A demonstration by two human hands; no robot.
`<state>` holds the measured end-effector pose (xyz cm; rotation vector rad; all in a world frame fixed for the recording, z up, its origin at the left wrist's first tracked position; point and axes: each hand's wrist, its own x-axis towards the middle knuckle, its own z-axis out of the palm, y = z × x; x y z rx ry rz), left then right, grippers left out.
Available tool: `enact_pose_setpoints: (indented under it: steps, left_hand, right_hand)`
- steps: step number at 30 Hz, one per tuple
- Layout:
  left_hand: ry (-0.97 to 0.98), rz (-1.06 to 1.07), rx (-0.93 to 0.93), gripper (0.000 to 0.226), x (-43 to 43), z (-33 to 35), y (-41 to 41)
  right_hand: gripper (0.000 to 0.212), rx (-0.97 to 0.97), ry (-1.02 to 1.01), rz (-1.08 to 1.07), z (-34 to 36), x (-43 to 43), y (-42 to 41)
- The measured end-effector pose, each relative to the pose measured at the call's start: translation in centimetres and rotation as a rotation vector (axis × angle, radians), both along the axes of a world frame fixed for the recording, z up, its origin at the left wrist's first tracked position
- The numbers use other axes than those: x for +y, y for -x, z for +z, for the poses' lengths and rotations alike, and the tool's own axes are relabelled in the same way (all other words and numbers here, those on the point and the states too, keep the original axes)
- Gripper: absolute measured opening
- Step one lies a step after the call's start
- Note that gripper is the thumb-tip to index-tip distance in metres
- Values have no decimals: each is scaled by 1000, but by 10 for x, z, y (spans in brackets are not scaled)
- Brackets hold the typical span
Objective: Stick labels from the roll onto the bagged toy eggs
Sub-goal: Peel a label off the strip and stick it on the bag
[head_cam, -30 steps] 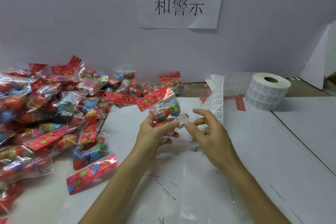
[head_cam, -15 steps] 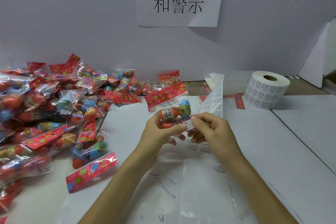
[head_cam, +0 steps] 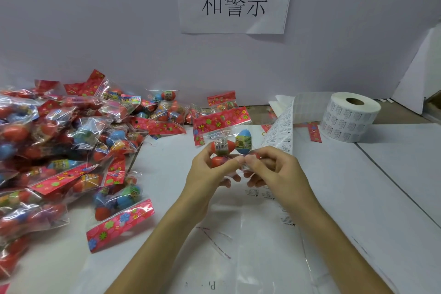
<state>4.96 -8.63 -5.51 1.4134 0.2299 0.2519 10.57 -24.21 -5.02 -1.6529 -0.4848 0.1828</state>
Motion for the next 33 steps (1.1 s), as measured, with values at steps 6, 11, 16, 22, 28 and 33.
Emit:
enact_pose_setpoints:
  steps: [6, 11, 16, 22, 28, 33]
  left_hand:
    - [-26, 67, -8, 30, 1, -2, -2]
    - [-132, 80, -69, 25, -3, -4, -1]
    - [-175, 79, -91, 21, -3, -6, -2]
    - [-170, 94, -78, 21, -3, -5, -3]
    - [-144, 77, -87, 18, -2, -4, 0]
    - [-77, 94, -55, 23, 1, -2, -1]
  right_hand:
    - [16, 40, 30, 45, -1, -1, -3]
    - [16, 44, 14, 9, -1, 1, 0]
    - [14, 32, 17, 8, -1, -1, -1]
    - [18, 59, -1, 37, -1, 0, -2]
    - [31, 20, 5, 28, -1, 0, -1]
    - [9, 54, -34, 114, -2, -3, -4]
